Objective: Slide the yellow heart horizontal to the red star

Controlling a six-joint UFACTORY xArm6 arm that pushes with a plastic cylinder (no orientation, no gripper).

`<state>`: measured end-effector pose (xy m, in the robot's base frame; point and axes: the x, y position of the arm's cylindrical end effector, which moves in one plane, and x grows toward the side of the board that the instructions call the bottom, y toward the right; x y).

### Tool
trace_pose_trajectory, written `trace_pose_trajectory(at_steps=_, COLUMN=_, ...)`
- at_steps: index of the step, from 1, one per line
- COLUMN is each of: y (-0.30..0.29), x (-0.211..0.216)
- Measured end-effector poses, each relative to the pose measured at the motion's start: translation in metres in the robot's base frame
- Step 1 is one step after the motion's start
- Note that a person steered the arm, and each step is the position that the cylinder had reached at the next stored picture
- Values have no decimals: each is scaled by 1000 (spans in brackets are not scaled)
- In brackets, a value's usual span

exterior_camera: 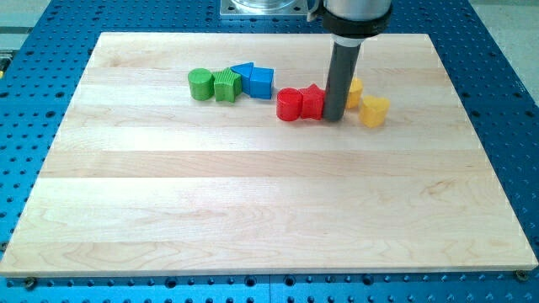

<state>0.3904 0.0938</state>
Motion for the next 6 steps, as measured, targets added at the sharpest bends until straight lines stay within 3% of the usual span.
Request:
trace_pose_trajectory(at_steps=1, y=-5, x=2)
trace_pose_trajectory(at_steps=2, y=69, x=11)
trace_pose_trajectory(at_steps=3, y=72, x=45)
trace_pose_trajectory(at_steps=4, y=112, x=38)
trace_pose_trajectory(at_steps=5, y=116, x=22)
trace_pose_trajectory(at_steps=6, y=174, x=15)
